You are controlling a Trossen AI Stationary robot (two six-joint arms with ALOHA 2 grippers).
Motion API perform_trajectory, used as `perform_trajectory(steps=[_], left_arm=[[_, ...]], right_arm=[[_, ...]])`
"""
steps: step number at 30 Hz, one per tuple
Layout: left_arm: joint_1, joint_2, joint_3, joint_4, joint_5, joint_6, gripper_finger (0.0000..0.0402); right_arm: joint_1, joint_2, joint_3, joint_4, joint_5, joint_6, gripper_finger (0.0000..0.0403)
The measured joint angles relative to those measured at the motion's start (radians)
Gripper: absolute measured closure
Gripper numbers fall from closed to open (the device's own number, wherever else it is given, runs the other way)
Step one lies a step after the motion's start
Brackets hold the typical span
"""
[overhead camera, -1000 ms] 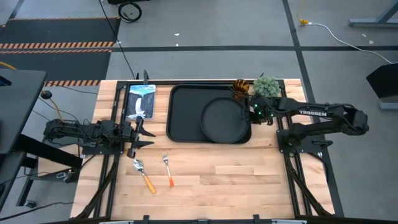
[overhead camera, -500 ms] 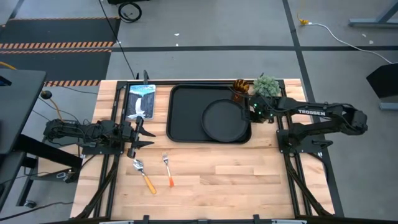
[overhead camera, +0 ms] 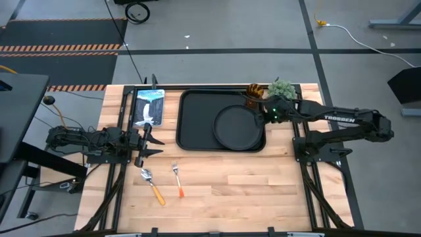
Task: Pick and place plate/cup/fork/spoon on tray
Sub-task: Put the orange fork on the black serving tray to the left of the black plate
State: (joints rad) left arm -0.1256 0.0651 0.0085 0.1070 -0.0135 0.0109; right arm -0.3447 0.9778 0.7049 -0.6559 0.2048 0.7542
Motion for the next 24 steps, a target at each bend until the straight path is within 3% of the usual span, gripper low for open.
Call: perform_trajectory(steps=[6,14,20,24], left_arm=[[0.0,0.0,0.0,0.0,0.0,0.0,0.0259],[0.0,0.0,0.0,0.029,0.0,-0.007,0.026],[-0.001,0.0,0.0,0.117,0.0,-0.289,0.0259],[-0.001,0.0,0.0,0.128,0.0,-0.37,0.0259]], right_arm=[[0.093,0.003,0.0,0.256,0.201,-0.236,0.029],[0.196,0.036,-0.001,0.395,0.199,-0.415,0.029],[0.324,0.037,-0.081,0.622,0.195,-0.474,0.029],[0.401,0.037,-0.14,0.776,0.194,-0.488,0.029]])
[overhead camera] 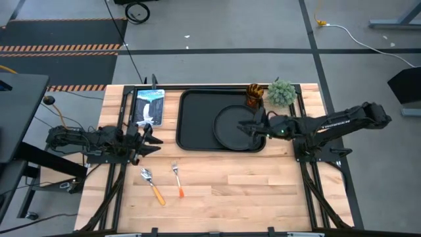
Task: Pick and place plate/cup/fork/spoon on tray
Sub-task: Put the orange fork on the black serving tray to the left of the black plate
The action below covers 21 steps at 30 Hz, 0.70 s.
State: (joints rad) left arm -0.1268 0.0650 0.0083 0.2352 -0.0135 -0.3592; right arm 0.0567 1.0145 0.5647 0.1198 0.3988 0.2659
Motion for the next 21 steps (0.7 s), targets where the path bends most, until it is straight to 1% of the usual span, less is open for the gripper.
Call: perform_trajectory(steps=[2,4,7,12,14,18,21], left_arm=[[0.0,0.0,0.0,0.003,0.0,-0.042,0.0259],[0.0,0.0,0.0,0.022,-0.005,-0.129,0.026],[-0.007,0.02,0.0,0.013,-0.023,-0.235,0.026],[-0.066,0.123,0.004,-0.029,-0.054,-0.312,0.026],[-0.088,0.182,0.038,-0.092,-0.057,-0.338,0.026],[-0.146,0.302,0.132,-0.266,-0.053,-0.428,0.026],[-0.188,0.398,0.2,-0.382,-0.057,-0.514,0.026]], right_arm=[[0.038,0.002,-0.016,0.053,0.001,0.003,0.029],[0.083,0.016,-0.019,0.079,0.016,0.002,0.029],[0.147,0.04,-0.021,0.072,0.086,-0.008,0.029],[0.208,0.074,-0.021,0.066,0.161,-0.054,0.029],[0.224,0.082,-0.021,0.064,0.211,-0.06,0.029],[0.254,0.097,-0.021,0.07,0.344,-0.072,0.0291],[0.268,0.106,-0.021,0.088,0.406,-0.086,0.0291]])
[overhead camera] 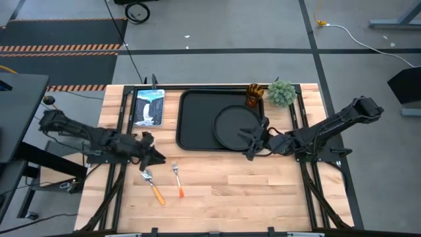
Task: Pick and place plate/cup/fork/spoon on tray
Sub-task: Put the orange fork on the black serving tray to the left of the black plate
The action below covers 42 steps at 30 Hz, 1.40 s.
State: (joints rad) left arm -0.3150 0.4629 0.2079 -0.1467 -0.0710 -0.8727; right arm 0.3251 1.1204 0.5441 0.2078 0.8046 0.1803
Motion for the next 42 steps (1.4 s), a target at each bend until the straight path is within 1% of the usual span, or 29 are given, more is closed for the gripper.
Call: perform_trajectory(steps=[5,9,13,15,20,26,30,35,39,42], left_arm=[[-0.07,0.185,0.114,-0.085,-0.074,-0.128,0.026],[-0.119,0.34,0.214,-0.136,-0.13,-0.211,0.026],[-0.158,0.483,0.29,-0.16,-0.158,-0.334,0.026],[-0.178,0.554,0.322,-0.175,-0.165,-0.413,0.026],[-0.225,0.735,0.411,-0.213,-0.201,-0.598,0.026],[-0.251,0.931,0.573,-0.392,-0.276,-0.793,0.026],[-0.249,1.051,0.666,-0.491,-0.286,-0.91,0.026],[-0.241,1.169,0.746,-0.512,-0.281,-1.033,0.026],[-0.225,1.251,0.803,-0.54,-0.229,-1.068,0.026],[-0.215,1.312,0.866,-0.608,-0.204,-1.078,0.026]], right_arm=[[0.003,0.009,0.0,0.004,0.005,-0.006,0.0291],[0.003,0.012,0.0,0.008,0.003,-0.057,0.0291],[0.003,0.012,0.0,0.008,0.001,-0.091,0.0291],[0.003,0.012,0.0,0.01,-0.02,-0.108,0.0291],[0.003,0.012,0.0,-0.001,-0.113,-0.165,0.0291],[0.003,0.012,0.0,-0.018,-0.128,-0.248,0.0291],[0.003,0.012,0.0,-0.059,-0.133,-0.285,0.0291],[0.003,0.012,-0.004,-0.105,-0.188,-0.291,0.0291],[0.003,0.012,-0.035,-0.087,-0.22,-0.305,0.0291],[0.003,0.012,-0.053,-0.061,-0.253,-0.308,0.029]])
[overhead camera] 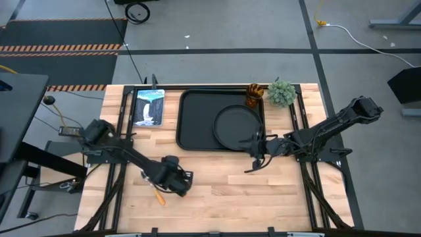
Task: Pick and place plate/cup/fork/spoon on tray
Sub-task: Put the orange fork on the black serving tray to the left of the black plate
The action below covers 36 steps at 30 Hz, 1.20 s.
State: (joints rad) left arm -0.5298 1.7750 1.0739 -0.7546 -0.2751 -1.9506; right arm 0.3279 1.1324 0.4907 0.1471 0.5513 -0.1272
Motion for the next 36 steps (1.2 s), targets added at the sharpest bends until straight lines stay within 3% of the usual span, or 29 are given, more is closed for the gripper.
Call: perform_trajectory(steps=[6,10,19,23,30,36], left_arm=[[0.011,0.103,0.135,-0.189,0.041,-0.02,0.026],[0.024,0.141,0.137,-0.181,0.092,-0.028,0.026],[0.034,0.149,0.128,-0.149,0.103,-0.027,0.0262],[0.034,0.149,0.128,-0.143,0.115,0.003,0.0288],[0.032,0.149,0.128,-0.136,0.11,0.034,0.0382],[0.032,0.137,0.128,-0.138,0.116,0.052,0.0379]], right_arm=[[-0.002,0.0,-0.032,0.067,-0.04,-0.004,0.029],[-0.002,0.0,-0.04,0.108,-0.054,-0.005,0.029],[-0.002,0.0,-0.04,0.129,-0.079,-0.005,0.029],[-0.002,0.0,-0.04,0.129,-0.083,-0.004,0.029],[-0.001,0.0,-0.04,0.129,-0.105,0.002,0.029],[-0.001,0.0,-0.04,0.129,-0.108,0.004,0.029]])
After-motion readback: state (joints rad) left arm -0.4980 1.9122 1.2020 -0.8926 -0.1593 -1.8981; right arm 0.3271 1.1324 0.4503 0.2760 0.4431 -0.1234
